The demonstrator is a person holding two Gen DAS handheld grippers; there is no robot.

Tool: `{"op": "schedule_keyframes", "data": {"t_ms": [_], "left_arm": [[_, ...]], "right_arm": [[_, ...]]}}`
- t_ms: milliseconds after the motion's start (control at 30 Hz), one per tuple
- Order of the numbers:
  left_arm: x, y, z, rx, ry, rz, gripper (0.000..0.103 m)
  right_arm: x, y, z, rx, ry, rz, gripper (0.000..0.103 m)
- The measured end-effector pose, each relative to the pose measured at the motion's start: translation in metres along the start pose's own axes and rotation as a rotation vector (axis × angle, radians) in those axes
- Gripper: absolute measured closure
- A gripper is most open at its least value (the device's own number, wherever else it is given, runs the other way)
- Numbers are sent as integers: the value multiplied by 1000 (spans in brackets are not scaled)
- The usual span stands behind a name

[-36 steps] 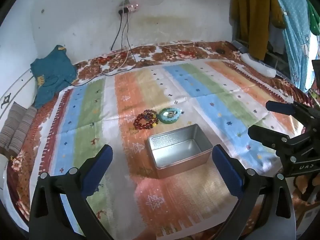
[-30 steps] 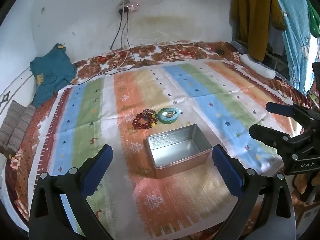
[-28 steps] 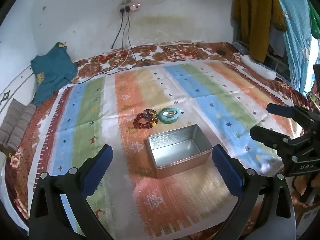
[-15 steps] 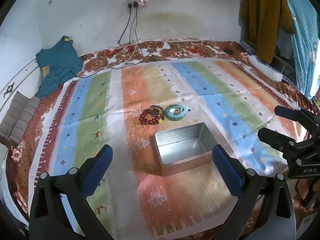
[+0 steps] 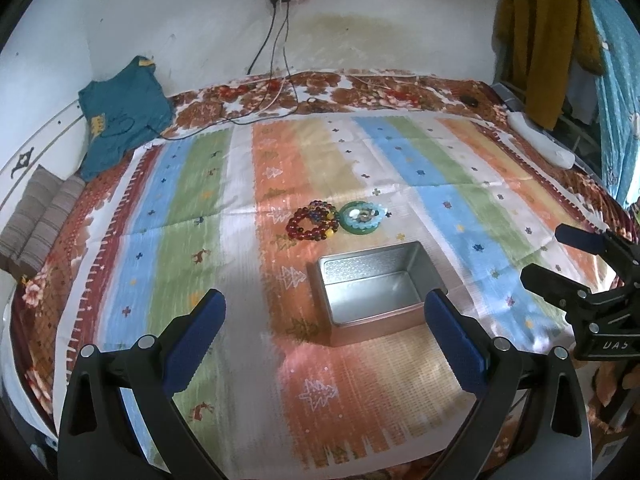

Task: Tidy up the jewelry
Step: 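Move both grippers forward past the silver tin toward the bracelets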

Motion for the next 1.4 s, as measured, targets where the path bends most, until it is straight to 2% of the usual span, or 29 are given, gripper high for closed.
{"op": "schedule_keyframes", "data": {"t_ms": [767,1200,1333,1400], "left_arm": [[-5,7,0,29,24,-20,6],[-12,9,1,45,44,-11,6],[-18,10,-4,44,40,-55,6],[-22,10,-9,42,49,-52,6]], "right_arm": [[-11,-6,-4,-27,12,30,4],[-22,-7,-5,-19,48,38,4],[-29,-8,-6,-16,68,44,4],[-31,-8,-7,-11,71,50,4]]}}
Point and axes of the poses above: each gripper's, at about its wrist camera, not at the fingertips, and x roughly against the way its jaws point, y to its left, z to its underside, the point moved 4 cm from there along -x, roughly the way its jaws point, and after that the axes turned 6 degrees about -z, right-handed, at the moved point
